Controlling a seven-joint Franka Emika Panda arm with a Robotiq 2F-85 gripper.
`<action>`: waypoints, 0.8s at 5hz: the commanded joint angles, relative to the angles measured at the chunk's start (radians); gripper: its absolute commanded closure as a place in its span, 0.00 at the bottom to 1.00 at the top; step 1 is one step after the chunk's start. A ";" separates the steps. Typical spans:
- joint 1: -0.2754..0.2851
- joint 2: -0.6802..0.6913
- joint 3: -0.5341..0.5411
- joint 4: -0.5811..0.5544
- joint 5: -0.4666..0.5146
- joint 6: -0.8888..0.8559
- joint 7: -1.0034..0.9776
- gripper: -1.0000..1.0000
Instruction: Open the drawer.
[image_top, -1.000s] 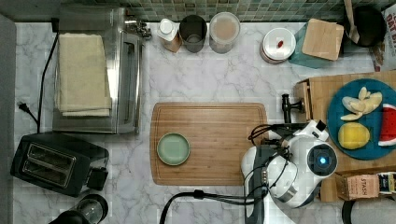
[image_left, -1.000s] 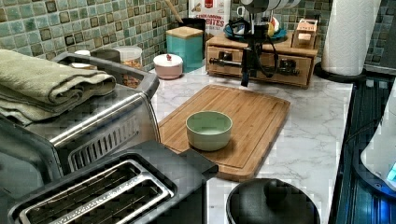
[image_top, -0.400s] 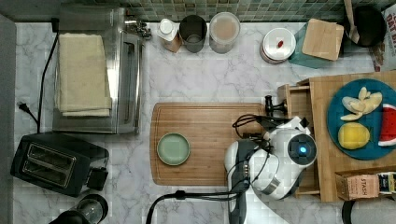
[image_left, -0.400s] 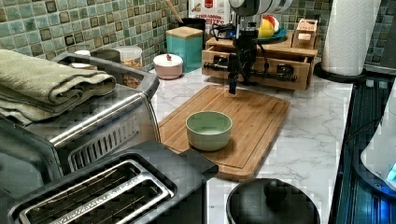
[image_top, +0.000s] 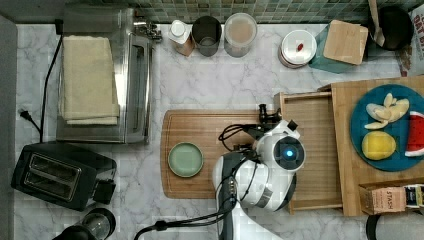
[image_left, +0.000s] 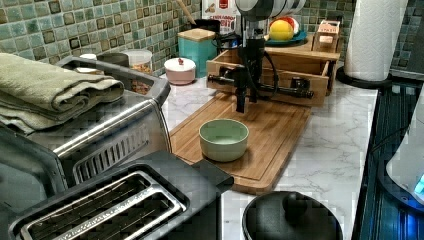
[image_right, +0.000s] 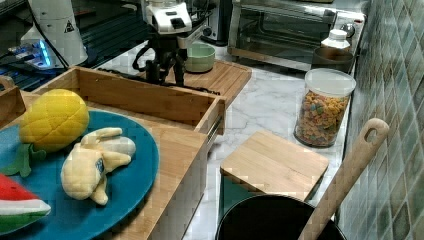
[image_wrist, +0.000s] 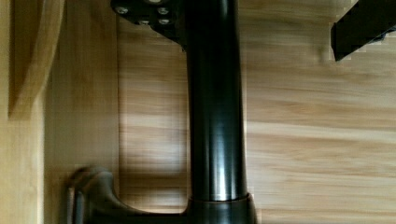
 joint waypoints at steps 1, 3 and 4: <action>0.180 -0.061 0.101 0.023 0.035 -0.051 0.174 0.00; 0.233 -0.045 0.139 0.063 -0.030 -0.038 0.491 0.00; 0.221 -0.045 0.151 0.063 -0.032 -0.038 0.493 0.00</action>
